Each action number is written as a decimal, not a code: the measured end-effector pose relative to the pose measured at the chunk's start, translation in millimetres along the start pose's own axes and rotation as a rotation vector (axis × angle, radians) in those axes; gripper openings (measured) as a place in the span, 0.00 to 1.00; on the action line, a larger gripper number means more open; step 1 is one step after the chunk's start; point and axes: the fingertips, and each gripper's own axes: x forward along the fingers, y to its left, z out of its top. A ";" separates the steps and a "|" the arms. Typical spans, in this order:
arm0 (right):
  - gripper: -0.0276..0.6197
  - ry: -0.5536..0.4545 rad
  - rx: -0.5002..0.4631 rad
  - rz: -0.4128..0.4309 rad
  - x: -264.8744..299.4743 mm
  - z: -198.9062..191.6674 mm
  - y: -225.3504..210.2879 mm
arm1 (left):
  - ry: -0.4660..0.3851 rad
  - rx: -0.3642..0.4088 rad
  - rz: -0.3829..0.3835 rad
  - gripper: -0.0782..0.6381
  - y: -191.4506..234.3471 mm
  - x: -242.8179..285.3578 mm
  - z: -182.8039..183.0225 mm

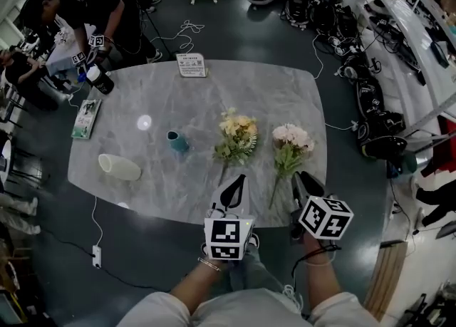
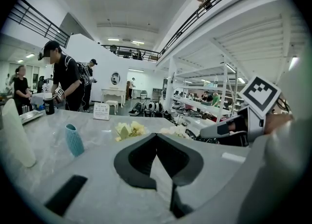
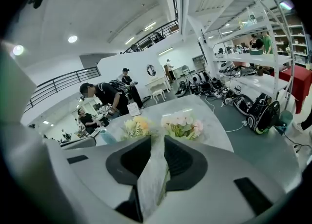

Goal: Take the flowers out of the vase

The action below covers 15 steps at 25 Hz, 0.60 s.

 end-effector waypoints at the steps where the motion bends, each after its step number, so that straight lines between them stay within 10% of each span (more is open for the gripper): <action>1: 0.16 -0.012 -0.006 -0.004 -5.1 1.9 2.7 | -0.005 0.008 0.000 0.12 -0.7 -4.5 3.6; 15: 0.06 -0.119 -0.098 -0.045 -53.9 23.9 39.3 | -0.054 -0.066 0.004 0.12 1.1 -55.4 41.9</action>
